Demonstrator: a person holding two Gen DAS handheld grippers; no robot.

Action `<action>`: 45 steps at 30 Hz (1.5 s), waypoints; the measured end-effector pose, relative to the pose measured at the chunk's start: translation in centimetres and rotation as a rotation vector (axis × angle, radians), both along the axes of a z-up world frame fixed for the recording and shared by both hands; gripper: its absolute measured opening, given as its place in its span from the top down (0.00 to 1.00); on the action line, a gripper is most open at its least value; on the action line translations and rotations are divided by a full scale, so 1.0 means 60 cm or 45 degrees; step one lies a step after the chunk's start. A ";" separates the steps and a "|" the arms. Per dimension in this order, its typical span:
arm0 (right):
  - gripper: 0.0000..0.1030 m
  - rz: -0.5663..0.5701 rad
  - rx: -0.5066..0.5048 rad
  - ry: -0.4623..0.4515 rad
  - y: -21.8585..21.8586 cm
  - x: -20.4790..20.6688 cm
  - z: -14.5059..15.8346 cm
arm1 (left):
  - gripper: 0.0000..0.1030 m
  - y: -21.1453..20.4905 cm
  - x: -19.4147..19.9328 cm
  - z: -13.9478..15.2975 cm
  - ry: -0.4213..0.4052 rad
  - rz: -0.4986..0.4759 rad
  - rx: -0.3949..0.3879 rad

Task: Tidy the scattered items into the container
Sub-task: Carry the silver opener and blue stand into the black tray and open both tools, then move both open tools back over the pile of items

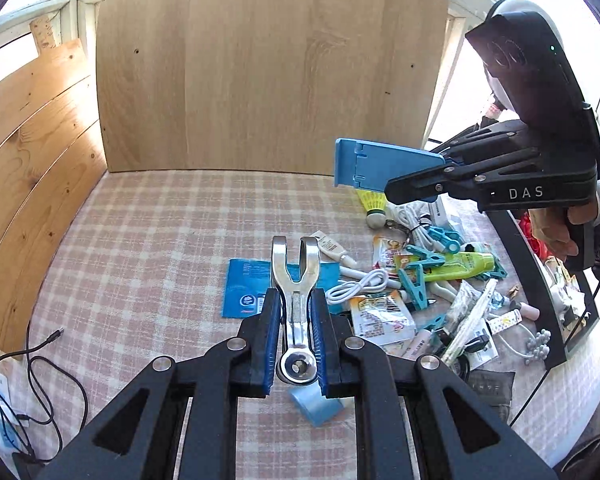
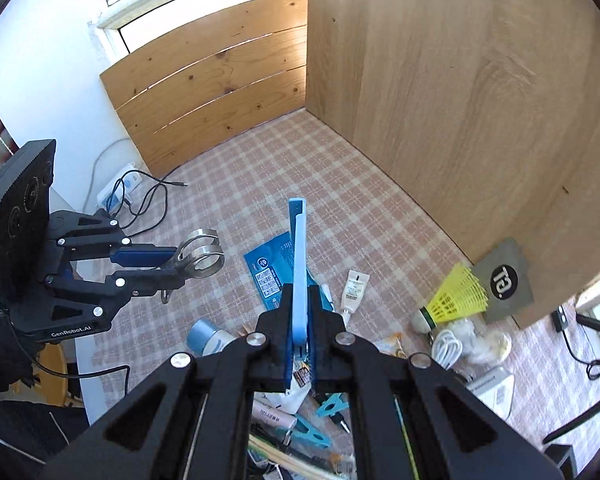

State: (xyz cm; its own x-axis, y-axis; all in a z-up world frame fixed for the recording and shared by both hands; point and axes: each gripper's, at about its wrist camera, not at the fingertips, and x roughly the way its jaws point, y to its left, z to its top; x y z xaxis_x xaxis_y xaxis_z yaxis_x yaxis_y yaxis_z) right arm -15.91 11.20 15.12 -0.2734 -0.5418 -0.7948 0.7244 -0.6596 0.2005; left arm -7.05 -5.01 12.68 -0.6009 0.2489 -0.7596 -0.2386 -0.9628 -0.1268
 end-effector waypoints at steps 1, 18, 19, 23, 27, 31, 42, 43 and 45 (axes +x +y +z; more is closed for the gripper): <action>0.95 -0.060 -0.021 0.001 0.028 0.016 0.009 | 0.86 0.016 0.005 0.010 0.007 -0.027 0.009; 0.95 -1.169 0.012 -0.004 0.629 0.238 -0.029 | 0.86 0.463 0.010 0.003 -0.045 -0.638 0.140; 0.95 -1.213 0.018 -0.008 0.654 0.246 -0.037 | 0.86 0.488 0.005 -0.003 -0.057 -0.653 0.146; 0.95 -1.352 0.058 -0.015 0.738 0.267 -0.063 | 0.86 0.572 -0.022 -0.021 -0.097 -0.672 0.150; 0.95 -1.425 0.078 -0.021 0.780 0.266 -0.079 | 0.86 0.641 -0.042 -0.030 -0.101 -0.687 0.109; 0.95 -1.459 0.097 -0.017 0.800 0.260 -0.084 | 0.86 0.693 -0.047 -0.023 -0.051 -0.716 0.067; 0.37 -1.437 0.163 0.135 0.757 0.253 -0.038 | 0.29 0.690 -0.049 0.007 0.006 -0.729 0.061; 0.37 -1.428 0.156 0.136 0.751 0.252 -0.034 | 0.29 0.678 -0.050 0.013 0.019 -0.716 0.058; 0.37 -1.408 0.145 0.135 0.740 0.250 -0.028 | 0.29 0.653 -0.053 0.025 0.027 -0.700 0.060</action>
